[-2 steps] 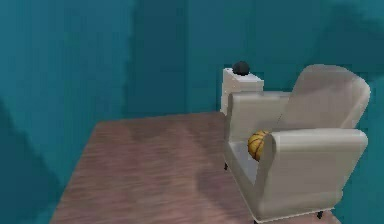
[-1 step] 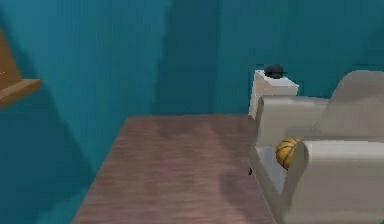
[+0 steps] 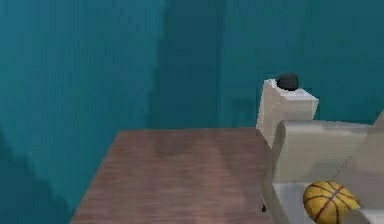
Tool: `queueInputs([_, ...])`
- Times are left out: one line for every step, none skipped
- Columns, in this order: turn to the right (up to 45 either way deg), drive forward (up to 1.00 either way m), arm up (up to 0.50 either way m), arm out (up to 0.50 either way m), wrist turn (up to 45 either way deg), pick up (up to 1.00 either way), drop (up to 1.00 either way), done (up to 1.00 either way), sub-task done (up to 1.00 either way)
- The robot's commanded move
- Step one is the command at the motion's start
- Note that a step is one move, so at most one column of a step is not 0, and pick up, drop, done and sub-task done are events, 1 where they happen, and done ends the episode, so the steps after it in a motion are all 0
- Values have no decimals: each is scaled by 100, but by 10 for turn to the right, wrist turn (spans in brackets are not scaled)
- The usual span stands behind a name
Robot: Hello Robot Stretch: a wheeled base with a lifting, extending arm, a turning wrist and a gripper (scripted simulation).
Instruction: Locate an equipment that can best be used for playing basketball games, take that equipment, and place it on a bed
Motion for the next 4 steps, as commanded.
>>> queueInputs([-420, 0, 0, 0, 0, 0, 0, 0, 0])
queueInputs([450, 0, 0, 0, 0, 0, 0, 0, 0])
queueInputs([60, 0, 0, 0, 0, 0, 0, 0, 0])
queueInputs([0, 85, 0, 0, 0, 0, 0, 0, 0])
